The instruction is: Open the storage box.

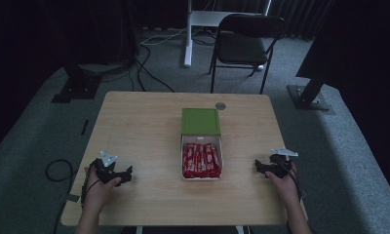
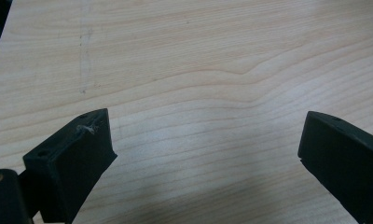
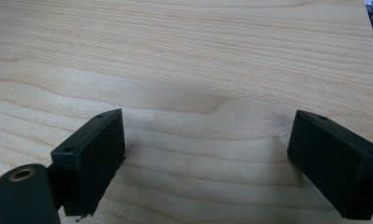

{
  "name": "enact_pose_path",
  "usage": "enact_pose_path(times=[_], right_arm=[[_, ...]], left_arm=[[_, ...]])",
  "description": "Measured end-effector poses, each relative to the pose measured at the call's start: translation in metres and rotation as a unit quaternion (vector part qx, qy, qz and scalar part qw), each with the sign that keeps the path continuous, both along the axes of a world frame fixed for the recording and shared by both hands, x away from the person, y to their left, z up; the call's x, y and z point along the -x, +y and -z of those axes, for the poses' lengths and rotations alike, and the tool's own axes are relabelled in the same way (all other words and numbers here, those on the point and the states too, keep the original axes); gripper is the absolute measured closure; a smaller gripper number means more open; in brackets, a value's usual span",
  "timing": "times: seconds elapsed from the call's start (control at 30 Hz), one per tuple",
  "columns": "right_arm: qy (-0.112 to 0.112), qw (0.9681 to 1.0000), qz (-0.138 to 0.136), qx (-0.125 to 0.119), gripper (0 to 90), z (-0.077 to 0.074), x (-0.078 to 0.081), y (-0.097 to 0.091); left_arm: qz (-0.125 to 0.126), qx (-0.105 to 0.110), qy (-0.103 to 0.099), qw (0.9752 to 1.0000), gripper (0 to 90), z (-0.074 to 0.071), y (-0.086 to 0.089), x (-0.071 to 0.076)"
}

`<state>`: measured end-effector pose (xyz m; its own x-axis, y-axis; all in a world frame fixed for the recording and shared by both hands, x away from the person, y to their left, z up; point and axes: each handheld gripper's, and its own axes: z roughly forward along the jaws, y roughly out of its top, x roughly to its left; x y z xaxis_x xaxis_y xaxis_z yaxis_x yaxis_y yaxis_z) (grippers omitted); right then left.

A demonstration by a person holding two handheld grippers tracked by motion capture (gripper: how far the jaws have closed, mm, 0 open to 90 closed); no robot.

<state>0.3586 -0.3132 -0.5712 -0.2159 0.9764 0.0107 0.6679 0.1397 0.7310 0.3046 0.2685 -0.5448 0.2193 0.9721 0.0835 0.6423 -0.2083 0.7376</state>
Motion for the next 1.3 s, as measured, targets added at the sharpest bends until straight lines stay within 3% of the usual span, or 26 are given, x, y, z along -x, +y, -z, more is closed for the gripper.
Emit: enact_pose_path(times=[0.4, 0.5, 0.57, 0.73, 0.83, 1.3], right_arm=[[0.000, 1.0000, 0.000, 0.000, 10.6, 0.000, 0.000, 0.000], [0.000, 1.0000, 0.000, 0.000, 10.6, 0.000, 0.000, 0.000], [0.000, 1.0000, 0.000, 0.000, 10.6, 0.000, 0.000, 0.000], [0.000, 1.0000, 0.000, 0.000, 10.6, 0.000, 0.000, 0.000], [0.000, 1.0000, 0.000, 0.000, 10.6, 0.000, 0.000, 0.000], [0.001, 1.0000, -0.002, 0.000, 10.5, 0.000, 0.000, 0.000]], left_arm=[[-0.009, -0.019, 0.022, 0.9995, 3.8, 0.010, 0.003, -0.006], [-0.016, -0.014, 0.025, 0.9995, 3.8, 0.013, 0.003, -0.008], [-0.014, -0.028, 0.027, 0.9991, 3.8, 0.015, 0.004, -0.008], [-0.020, -0.005, 0.027, 0.9994, 3.3, 0.018, 0.005, -0.009], [-0.032, 0.027, 0.034, 0.9985, 3.4, 0.020, 0.006, -0.010], [-0.031, 0.028, 0.034, 0.9986, 3.0, 0.020, 0.006, -0.010]])
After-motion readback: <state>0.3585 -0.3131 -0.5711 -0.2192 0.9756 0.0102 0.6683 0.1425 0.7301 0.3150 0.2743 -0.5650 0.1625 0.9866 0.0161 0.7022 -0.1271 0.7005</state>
